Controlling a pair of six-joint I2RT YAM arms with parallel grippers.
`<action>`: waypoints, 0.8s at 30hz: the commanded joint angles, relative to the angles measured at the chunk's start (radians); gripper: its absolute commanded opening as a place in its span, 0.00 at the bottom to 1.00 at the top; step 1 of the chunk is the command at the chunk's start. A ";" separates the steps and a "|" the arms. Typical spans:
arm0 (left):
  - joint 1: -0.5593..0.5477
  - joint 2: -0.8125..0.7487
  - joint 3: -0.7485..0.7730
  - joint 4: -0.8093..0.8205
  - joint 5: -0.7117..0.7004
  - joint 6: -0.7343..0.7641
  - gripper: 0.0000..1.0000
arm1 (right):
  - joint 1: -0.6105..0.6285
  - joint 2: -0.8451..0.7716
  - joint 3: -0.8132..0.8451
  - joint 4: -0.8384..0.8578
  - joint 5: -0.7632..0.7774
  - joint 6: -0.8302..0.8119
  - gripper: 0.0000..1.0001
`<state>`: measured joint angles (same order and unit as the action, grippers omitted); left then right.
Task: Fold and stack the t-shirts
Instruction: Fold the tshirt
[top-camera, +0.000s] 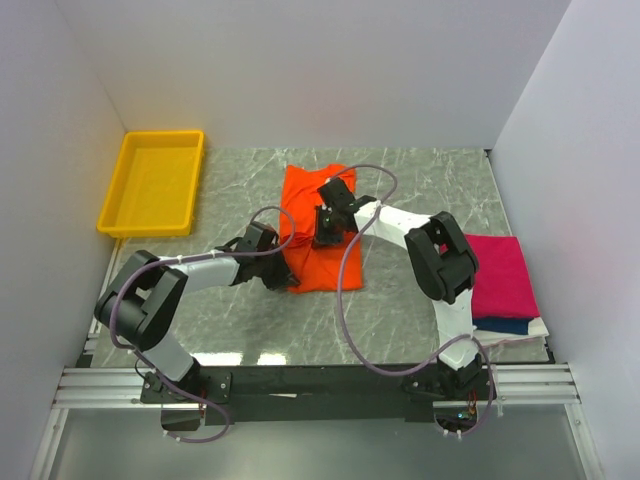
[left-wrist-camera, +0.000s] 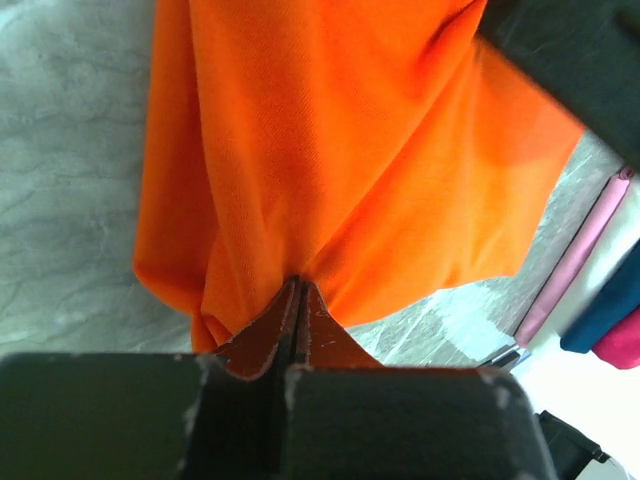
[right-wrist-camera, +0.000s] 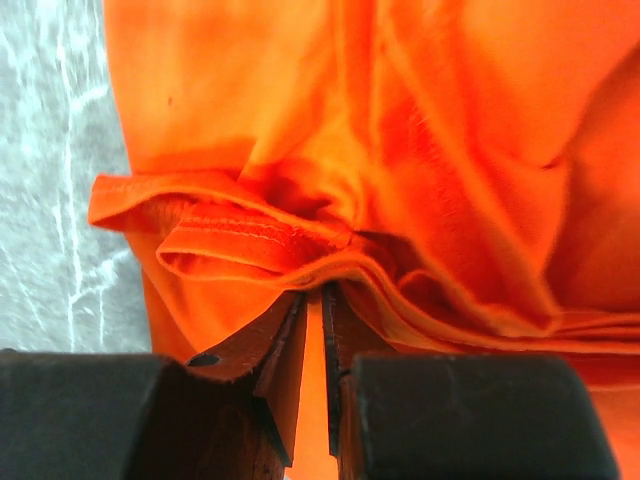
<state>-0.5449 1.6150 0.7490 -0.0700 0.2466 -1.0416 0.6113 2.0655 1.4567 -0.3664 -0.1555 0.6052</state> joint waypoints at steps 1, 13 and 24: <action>-0.006 0.006 -0.017 0.018 -0.004 0.002 0.01 | -0.041 0.018 0.060 0.023 -0.010 0.004 0.18; -0.006 -0.027 -0.056 0.022 0.008 0.003 0.01 | -0.102 0.074 0.117 0.037 -0.105 0.010 0.19; 0.085 -0.162 0.027 -0.051 -0.006 0.045 0.19 | -0.105 -0.131 0.082 -0.002 0.046 -0.051 0.44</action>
<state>-0.5014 1.5127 0.7269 -0.0818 0.2516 -1.0283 0.5098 2.0930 1.5352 -0.3687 -0.1902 0.5903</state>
